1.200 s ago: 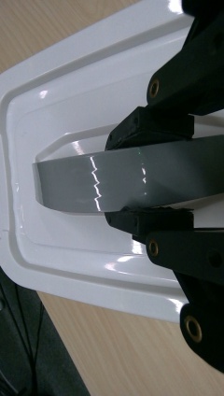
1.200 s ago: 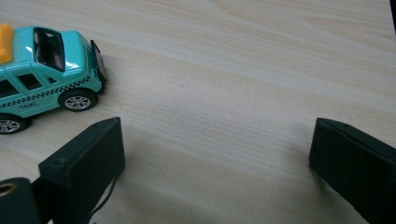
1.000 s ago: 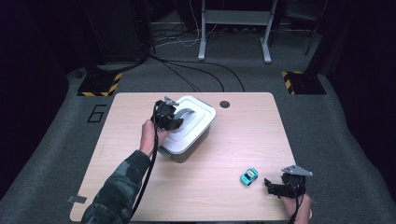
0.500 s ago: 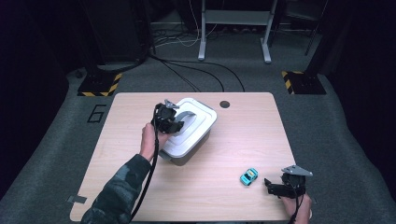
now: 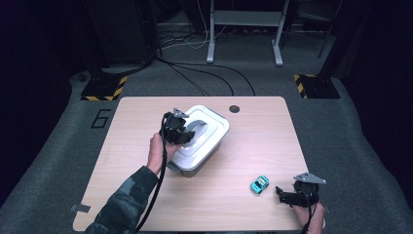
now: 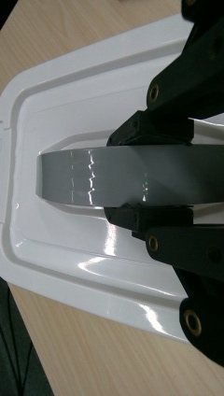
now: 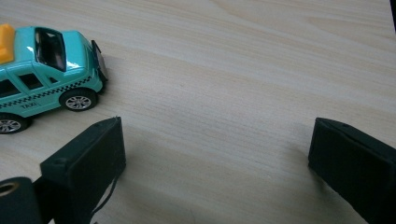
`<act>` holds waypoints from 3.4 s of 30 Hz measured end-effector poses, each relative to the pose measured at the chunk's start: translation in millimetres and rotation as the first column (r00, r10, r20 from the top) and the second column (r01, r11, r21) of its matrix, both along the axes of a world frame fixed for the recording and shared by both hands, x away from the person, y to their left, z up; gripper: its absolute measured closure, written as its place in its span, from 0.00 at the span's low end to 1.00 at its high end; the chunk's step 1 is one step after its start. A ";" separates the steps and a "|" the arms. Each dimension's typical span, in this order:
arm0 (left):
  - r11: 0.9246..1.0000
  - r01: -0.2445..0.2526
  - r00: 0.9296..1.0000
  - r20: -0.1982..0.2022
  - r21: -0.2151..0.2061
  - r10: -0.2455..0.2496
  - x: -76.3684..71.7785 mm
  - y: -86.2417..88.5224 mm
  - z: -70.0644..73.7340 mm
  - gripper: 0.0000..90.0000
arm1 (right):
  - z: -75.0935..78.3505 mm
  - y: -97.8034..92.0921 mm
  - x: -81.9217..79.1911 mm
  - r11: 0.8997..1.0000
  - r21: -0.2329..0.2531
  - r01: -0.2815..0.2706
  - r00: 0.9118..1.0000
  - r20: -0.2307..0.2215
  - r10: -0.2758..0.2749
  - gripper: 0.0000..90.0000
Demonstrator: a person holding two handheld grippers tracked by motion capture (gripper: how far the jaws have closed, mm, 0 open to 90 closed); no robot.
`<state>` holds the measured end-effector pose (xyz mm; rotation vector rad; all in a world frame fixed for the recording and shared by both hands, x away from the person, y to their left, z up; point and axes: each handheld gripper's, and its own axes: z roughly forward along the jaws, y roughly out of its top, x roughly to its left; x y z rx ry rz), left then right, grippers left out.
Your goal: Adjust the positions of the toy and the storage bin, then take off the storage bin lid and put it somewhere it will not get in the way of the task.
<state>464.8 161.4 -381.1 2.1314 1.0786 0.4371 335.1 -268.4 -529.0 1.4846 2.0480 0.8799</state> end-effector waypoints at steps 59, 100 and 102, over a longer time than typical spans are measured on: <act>0.996 0.085 0.996 -0.005 -0.022 -0.085 -39.6 -25.3 -6.2 0.62 | 0.0 0.2 -0.1 1.000 0.001 0.000 1.000 0.001 0.000 0.04; 0.997 0.073 0.984 0.160 0.026 -0.077 -37.3 -11.7 46.9 0.75 | 0.0 0.5 -0.2 1.000 0.004 0.004 1.000 0.002 -0.004 0.04; 0.997 0.071 0.984 0.162 0.019 -0.073 -36.1 -7.6 49.6 0.74 | 0.0 0.4 -0.2 1.000 0.003 0.002 1.000 0.002 -0.002 0.04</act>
